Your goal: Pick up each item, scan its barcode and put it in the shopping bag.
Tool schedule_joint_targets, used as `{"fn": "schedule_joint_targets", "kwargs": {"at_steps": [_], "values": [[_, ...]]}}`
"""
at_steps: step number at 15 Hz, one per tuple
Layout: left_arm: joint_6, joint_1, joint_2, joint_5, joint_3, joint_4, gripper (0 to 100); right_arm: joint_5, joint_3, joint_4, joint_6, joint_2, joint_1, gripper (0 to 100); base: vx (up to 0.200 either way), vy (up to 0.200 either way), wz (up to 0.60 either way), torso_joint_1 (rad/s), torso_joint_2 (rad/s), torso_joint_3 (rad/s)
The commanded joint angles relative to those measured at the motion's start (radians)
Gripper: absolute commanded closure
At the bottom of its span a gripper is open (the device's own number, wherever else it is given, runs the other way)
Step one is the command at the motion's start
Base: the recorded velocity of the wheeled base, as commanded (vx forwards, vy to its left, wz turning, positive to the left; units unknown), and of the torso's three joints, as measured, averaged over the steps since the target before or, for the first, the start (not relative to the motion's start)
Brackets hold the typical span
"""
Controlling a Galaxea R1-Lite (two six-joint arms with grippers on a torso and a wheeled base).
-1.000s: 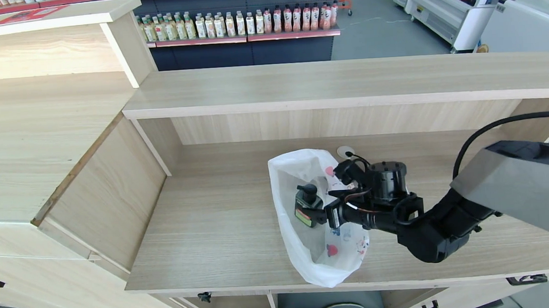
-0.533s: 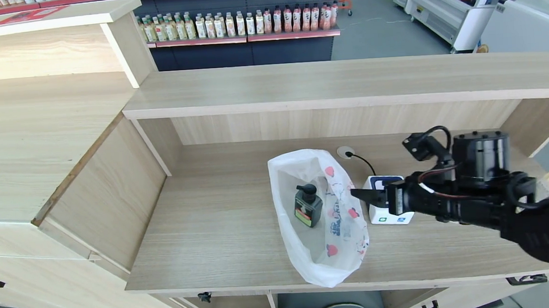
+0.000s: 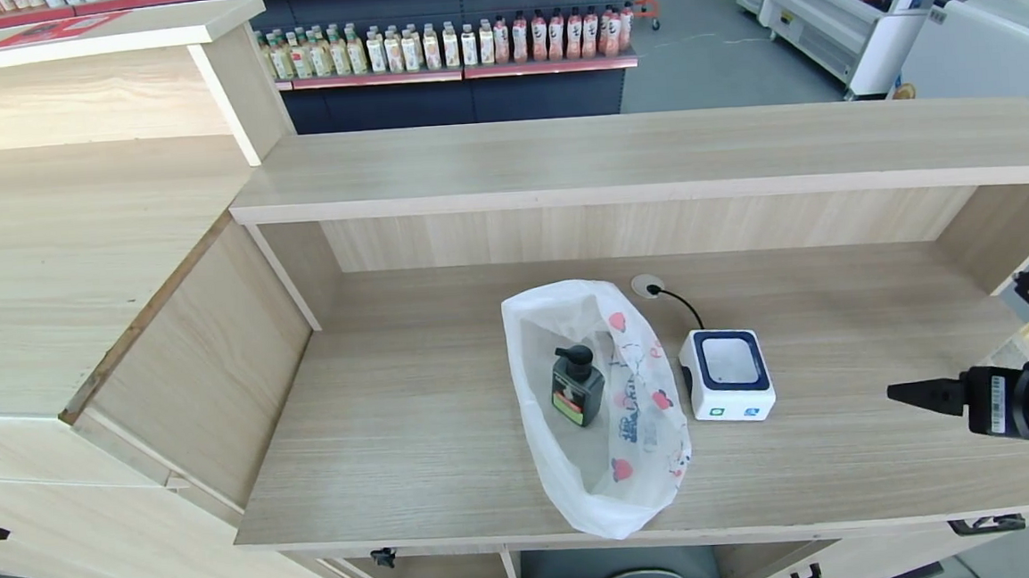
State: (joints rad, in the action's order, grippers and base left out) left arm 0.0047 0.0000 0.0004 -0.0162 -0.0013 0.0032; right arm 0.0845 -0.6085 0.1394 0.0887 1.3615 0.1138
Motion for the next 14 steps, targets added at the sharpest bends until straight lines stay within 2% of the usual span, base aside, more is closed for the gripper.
{"fn": "schedule_joint_targets", "kwargs": {"at_steps": [1, 6, 14], "values": [[0.0, 0.0, 0.0, -0.001, 0.0, 0.0, 0, 0.0, 0.007, -0.001, 0.0, -0.022, 0.032, 0, 0.0, 0.0, 0.0, 0.0, 0.0, 0.0], [-0.003, 0.0, 0.0, -0.001, 0.0, 0.0, 0, 0.0, 0.009, -0.089, 0.036, -0.045, 0.032, 0, 0.0, 0.0, 0.0, 0.0, 0.0, 0.0], [-0.002, 0.0, 0.0, -0.001, 0.0, 0.0, 0, -0.014, 0.015, -0.096, 0.049, -0.036, 0.033, 0, 0.0, -0.2, 0.0, 0.002, 0.0, 0.002]]}}
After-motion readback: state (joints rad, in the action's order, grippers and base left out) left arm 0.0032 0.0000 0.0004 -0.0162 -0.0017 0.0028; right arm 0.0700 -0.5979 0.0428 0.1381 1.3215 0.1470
